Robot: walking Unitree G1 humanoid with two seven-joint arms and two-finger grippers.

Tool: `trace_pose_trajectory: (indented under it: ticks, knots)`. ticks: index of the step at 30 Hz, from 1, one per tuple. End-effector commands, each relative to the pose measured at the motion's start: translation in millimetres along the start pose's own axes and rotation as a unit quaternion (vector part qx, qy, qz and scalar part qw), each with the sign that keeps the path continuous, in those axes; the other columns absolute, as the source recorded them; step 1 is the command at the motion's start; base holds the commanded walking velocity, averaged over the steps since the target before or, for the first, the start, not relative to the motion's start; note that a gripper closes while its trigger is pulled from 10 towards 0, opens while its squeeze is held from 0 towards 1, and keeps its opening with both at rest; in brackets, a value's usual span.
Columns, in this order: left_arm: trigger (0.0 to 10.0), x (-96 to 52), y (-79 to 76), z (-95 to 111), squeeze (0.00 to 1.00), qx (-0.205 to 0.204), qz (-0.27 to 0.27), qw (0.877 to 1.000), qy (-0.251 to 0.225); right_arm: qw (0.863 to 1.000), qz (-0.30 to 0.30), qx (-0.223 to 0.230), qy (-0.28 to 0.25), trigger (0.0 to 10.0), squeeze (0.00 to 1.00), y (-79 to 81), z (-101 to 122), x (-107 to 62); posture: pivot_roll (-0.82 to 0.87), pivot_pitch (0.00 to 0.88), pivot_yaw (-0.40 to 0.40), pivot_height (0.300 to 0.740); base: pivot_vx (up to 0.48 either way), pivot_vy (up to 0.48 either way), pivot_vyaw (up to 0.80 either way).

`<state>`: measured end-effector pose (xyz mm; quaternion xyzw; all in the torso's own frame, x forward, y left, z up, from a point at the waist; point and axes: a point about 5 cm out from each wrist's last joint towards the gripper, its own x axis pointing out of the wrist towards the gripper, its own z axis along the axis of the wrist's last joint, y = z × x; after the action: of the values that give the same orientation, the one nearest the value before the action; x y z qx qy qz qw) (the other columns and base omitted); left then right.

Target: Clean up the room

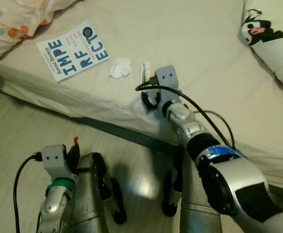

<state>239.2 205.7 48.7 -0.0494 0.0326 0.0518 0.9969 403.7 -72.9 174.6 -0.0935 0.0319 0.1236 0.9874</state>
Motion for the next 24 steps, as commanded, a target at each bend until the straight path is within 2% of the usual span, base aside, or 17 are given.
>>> trace_pose_trajectory:
  ticks: [1,7,8,9,10,12,17,24]
  knots:
    - [10.0,-9.0,-1.2,-9,0.00,0.001,0.002,1.000,0.024,1.000,-0.003,0.012,0.019,10.0,0.00,1.9,-7,-0.6,0.05,0.434,0.033,0.498,0.000,0.000,0.00]
    - [10.0,-13.6,-5.2,-9,0.00,-0.001,0.000,1.000,0.031,0.999,0.020,0.033,0.012,10.0,0.00,8.2,2,1.8,0.05,0.447,0.031,0.498,0.000,0.000,0.00]
    - [10.0,-14.9,-5.8,-9,0.00,-0.001,-0.001,0.999,0.033,0.999,0.037,0.034,0.014,8.0,0.00,13.3,3,2.2,0.05,0.455,0.029,0.498,0.000,0.000,0.00]
    - [10.0,-14.9,-5.8,-9,0.00,-0.001,-0.001,0.999,0.033,0.999,0.037,0.034,0.014,8.0,0.00,13.3,3,2.2,0.05,0.455,0.029,0.498,0.000,0.000,0.00]
    - [10.0,-16.8,-6.2,-9,0.00,-0.001,-0.001,0.999,0.035,0.998,0.052,0.036,0.012,0.0,0.00,18.3,5,2.5,0.05,0.462,0.027,0.498,0.000,0.000,0.00]
    - [10.0,-19.5,-6.1,-8,0.00,0.001,-0.001,0.999,0.039,0.996,0.076,0.046,0.009,0.0,0.00,25.8,8,3.0,0.05,0.465,0.027,0.498,0.000,0.000,0.00]
    - [10.0,-21.7,-5.4,-7,0.00,0.003,0.000,0.999,0.042,0.995,0.090,0.050,0.005,0.0,0.00,29.5,11,3.1,0.05,0.473,0.026,0.498,0.000,0.000,0.00]
    - [10.0,-24.0,-5.8,-7,0.00,0.003,0.001,0.999,0.047,0.996,0.077,0.032,0.017,0.0,0.00,24.7,9,3.5,0.04,0.478,0.027,0.498,0.000,0.000,0.00]
